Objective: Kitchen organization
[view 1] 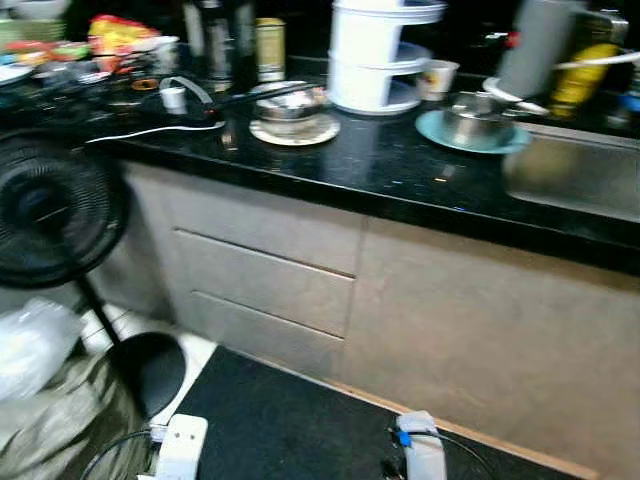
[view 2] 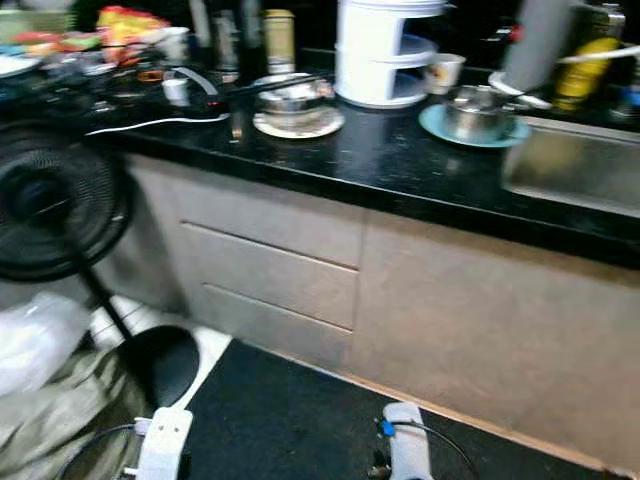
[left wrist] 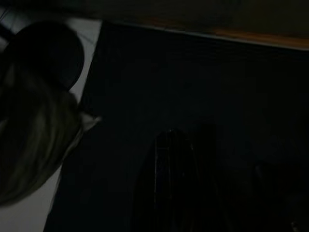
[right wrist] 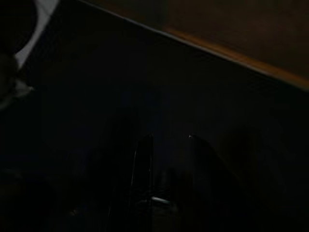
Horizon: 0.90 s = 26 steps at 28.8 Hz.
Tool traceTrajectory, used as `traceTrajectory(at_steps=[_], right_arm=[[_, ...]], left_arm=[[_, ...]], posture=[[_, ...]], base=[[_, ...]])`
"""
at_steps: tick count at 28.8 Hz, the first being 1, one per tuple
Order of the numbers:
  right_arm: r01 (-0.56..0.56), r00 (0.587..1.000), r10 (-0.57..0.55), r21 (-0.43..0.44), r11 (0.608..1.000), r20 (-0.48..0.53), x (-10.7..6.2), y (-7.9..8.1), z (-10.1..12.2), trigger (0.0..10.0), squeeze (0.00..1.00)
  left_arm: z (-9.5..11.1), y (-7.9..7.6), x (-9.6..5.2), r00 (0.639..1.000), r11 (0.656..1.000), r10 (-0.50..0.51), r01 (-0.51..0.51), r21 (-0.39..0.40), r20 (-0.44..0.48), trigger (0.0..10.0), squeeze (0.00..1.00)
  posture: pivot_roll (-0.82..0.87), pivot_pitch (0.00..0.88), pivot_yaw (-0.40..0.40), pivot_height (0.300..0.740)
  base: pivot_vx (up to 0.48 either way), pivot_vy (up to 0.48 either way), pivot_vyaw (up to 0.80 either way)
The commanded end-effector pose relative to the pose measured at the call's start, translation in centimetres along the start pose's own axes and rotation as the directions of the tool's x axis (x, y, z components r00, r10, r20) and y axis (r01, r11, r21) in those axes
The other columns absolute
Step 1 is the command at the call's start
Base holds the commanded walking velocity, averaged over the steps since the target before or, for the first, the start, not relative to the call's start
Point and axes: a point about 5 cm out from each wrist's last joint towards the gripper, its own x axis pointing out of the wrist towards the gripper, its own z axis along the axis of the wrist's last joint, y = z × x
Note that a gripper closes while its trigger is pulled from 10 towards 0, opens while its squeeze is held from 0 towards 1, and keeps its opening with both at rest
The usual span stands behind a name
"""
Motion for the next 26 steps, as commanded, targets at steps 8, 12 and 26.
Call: traceTrajectory(at_steps=[8, 12, 26], right_arm=[[-0.152, 0.968, 0.145, 0.018, 0.988, 0.207, 0.2, 1.6, 3.3, 10.0, 0.0], [-0.221, 0.839, 0.183, 0.013, 0.975, 0.512, -1.0, 1.4, 10.3, 10.0, 0.0], [-0.17, 0.54, 0.04, 0.063, 0.983, 0.841, -5.3, 1.2, 24.4, 10.0, 0.0]], left_arm=[[1.7, 1.5, -0.8, 0.983, 0.994, 0.103, -0.107, 0.019, 0.152, 10.0, 0.0], [6.9, 2.5, -2.0, 0.906, 0.99, 0.138, -0.128, -0.052, 0.401, 10.0, 0.0], [16.6, 3.5, -2.7, 0.808, 0.99, 0.098, -0.136, 0.023, 0.581, 10.0, 0.0]], posture=[[0.04, 0.225, 0.005, 0.74], [0.03, 0.229, 0.006, 0.74], [0.04, 0.228, 0.005, 0.74]], base=[[0.0, 0.0, 0.0], [0.0, 0.0, 0.0], [0.0, 0.0, 0.0]])
